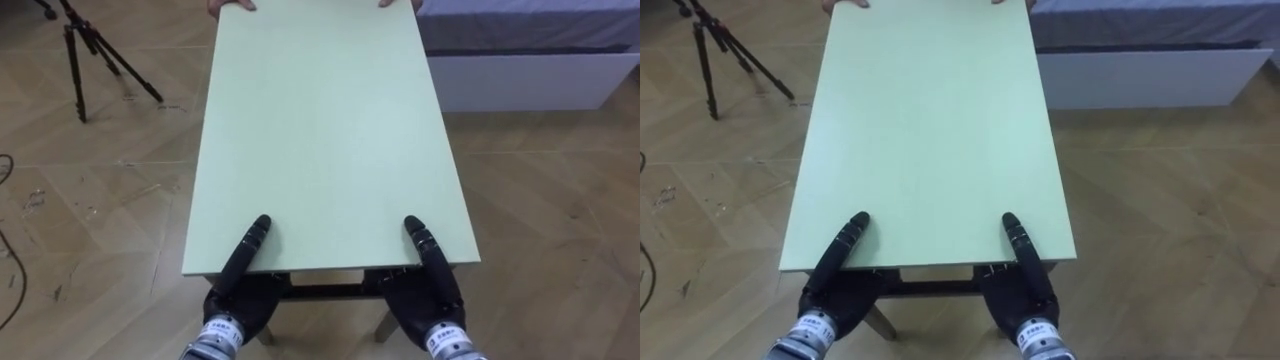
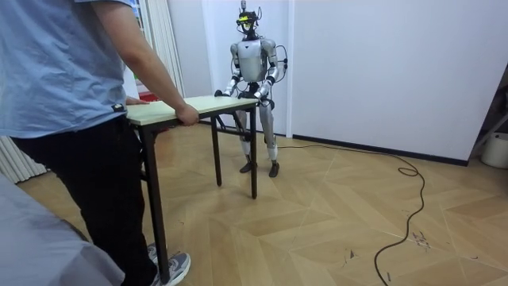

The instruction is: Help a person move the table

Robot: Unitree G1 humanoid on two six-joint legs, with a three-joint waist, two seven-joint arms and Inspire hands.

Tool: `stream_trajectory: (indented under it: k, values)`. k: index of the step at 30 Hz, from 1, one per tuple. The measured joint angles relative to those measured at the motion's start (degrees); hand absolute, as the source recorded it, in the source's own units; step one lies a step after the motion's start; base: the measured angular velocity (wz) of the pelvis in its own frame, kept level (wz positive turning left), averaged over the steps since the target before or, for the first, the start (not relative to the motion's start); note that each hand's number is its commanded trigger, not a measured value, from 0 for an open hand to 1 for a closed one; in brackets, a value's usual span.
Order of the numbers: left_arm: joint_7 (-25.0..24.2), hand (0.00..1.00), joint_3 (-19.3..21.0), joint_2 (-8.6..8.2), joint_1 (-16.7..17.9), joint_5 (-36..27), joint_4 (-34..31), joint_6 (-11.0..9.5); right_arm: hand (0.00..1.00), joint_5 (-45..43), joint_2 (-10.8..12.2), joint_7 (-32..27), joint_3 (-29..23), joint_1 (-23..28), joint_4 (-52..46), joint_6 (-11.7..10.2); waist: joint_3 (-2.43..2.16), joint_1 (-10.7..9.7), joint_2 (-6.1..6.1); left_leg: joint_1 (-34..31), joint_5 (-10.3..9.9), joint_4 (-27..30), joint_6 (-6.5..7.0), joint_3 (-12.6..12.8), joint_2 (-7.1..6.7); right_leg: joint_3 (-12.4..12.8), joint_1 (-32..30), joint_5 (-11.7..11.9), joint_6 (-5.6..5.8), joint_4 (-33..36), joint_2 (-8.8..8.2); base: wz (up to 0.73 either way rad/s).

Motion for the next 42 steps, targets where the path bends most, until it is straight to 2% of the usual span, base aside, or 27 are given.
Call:
stream_trajectory:
  k: [4, 8, 16, 22, 24, 26, 28, 31, 33, 35, 36, 38, 40, 41, 42]
  values:
    - [0.28, 1.00, -0.01, 0.01, 1.35, -0.02, -2.17, 0.07, 1.00, 0.03, -0.69, -1.06, 0.31, 1.46, -3.16, 0.36, -0.11, 0.31, 0.20, -0.18, 0.00, 0.00, 0.00, 0.23, 0.01, 0.08, -0.45, 0.00, 0.00, 0.15, 0.03, -0.07]
    - [0.35, 1.00, -0.11, -0.01, 5.42, 0.29, -7.13, 0.00, 1.00, -1.20, -0.81, -1.77, 0.62, 4.32, -7.48, 0.27, -0.17, 0.32, 0.29, -1.00, 0.00, 0.01, 0.00, 0.54, 0.00, -0.01, -2.11, 0.01, -0.01, 1.04, -0.06, -0.11]
    - [0.81, 1.00, -0.11, -0.39, 6.19, 1.26, -8.94, -0.23, 1.00, -0.97, -0.58, -2.35, 1.18, 5.91, -9.77, -0.64, -0.16, 0.06, 0.27, -1.42, 0.00, 0.00, 0.00, 0.47, -0.24, -0.26, -2.34, 0.01, -0.01, 1.06, -0.38, 0.00]
    - [2.14, 1.00, -2.25, -0.42, 6.24, 1.28, -10.42, -2.70, 1.00, -0.04, -0.79, -2.75, 2.19, 5.90, -10.91, -2.44, -0.15, -0.18, 0.24, -2.26, 0.00, 0.02, 0.00, 0.21, -0.18, -0.08, -3.07, 0.01, -0.01, 1.13, -0.29, 0.01]
    - [2.51, 1.00, -3.12, -0.01, 6.27, 1.32, -10.48, -3.93, 1.00, 0.36, -1.66, -2.74, 2.92, 5.90, -10.91, -3.44, -0.10, -0.21, 0.16, -2.26, 0.00, 0.11, 0.00, 0.18, -0.05, 0.02, -3.00, 0.01, -0.01, 1.12, -0.16, 0.00]
    - [2.50, 1.00, -3.11, 0.04, 6.27, 1.19, -10.58, -3.92, 1.00, 0.72, -1.73, -2.74, 3.10, 5.90, -10.91, -3.42, -0.05, -0.22, 0.05, -2.60, -0.01, 0.78, 0.00, 0.22, 0.06, 0.17, -3.06, 0.01, -0.02, 1.14, -0.12, 0.00]
    - [2.50, 1.00, -3.15, 0.03, 6.38, 1.16, -10.85, -3.94, 1.00, 1.03, -1.79, -2.73, 3.15, 5.90, -10.91, -3.33, 0.09, -0.12, -0.19, -3.51, -0.05, 2.53, -0.04, 0.18, 0.22, 0.20, -3.21, 0.00, -0.05, 1.41, -0.21, 0.00]
    - [2.51, 1.00, -3.50, 0.31, 6.59, 1.17, -10.90, -4.43, 1.00, 1.03, -1.78, -2.73, 3.63, 6.07, -10.82, -3.59, 0.26, 0.01, -0.49, -6.79, -0.89, 10.17, -0.17, -0.57, 1.52, 0.14, -3.59, -0.35, -0.63, 3.46, -0.14, 0.04]
    - [2.49, 1.00, -4.35, 0.39, 6.58, 1.18, -10.91, -5.13, 1.00, 1.08, -1.89, -2.73, 4.23, 6.18, -10.83, -5.11, 0.24, 0.57, -0.39, -12.41, -0.93, 20.26, -0.20, -3.37, 2.92, 0.40, -4.53, -0.52, -1.21, 4.91, 0.47, 0.00]
    - [2.49, 1.00, -5.05, 0.34, 6.59, 1.20, -10.91, -5.77, 1.00, 1.05, -1.95, -2.73, 4.38, 6.23, -10.83, -5.71, 0.14, 0.66, -0.22, -15.55, -0.90, 25.77, -0.21, -5.90, 3.76, 1.77, -4.57, -1.45, -2.58, 4.88, 1.51, 0.00]
    - [2.49, 1.00, -5.12, 0.33, 6.60, 1.19, -10.91, -6.03, 1.00, 1.04, -1.94, -2.73, 4.41, 6.22, -10.84, -5.87, 0.06, 1.07, 0.00, -16.69, -0.78, 27.67, -0.21, -6.42, 4.62, 2.11, -4.74, -1.54, -2.75, 5.00, 2.38, 0.00]
    - [2.53, 1.00, -5.35, 0.32, 6.70, 0.72, -10.90, -6.19, 1.00, 1.16, -2.27, -2.73, 4.45, 6.22, -10.84, -5.89, -0.01, 1.24, 0.17, -16.35, -0.78, 27.06, -0.23, -6.74, 5.42, 2.32, -4.44, -1.46, -3.02, 4.93, 3.06, 0.06]
    - [2.66, 1.00, -5.46, 0.21, 6.81, 0.06, -10.90, -5.98, 1.00, 1.05, -2.83, -2.75, 4.50, 6.23, -11.18, -5.88, -0.02, 0.62, 0.46, -15.42, -1.06, 26.17, -0.77, -6.77, 5.78, 0.30, -4.44, -1.24, -3.62, 4.89, 2.97, 0.07]
    - [2.66, 1.00, -5.37, -0.05, 7.21, -0.09, -10.90, -5.86, 1.00, 0.99, -3.26, -3.14, 4.54, 6.19, -11.82, -5.74, -0.05, 1.04, 1.25, -14.94, -2.18, 29.18, -1.80, -6.93, 5.93, -1.47, -4.61, -1.25, -4.18, 4.93, 3.23, -0.24]
    - [2.64, 1.00, -5.47, -0.58, 7.60, -0.36, -10.92, -5.78, 1.00, 0.86, -4.07, -3.69, 4.59, 6.03, -12.45, -5.68, -0.02, 0.78, 2.62, -13.77, -3.29, 30.93, -2.17, -7.37, 5.90, -2.80, -4.58, -1.07, -4.50, 4.94, 3.76, -0.20]
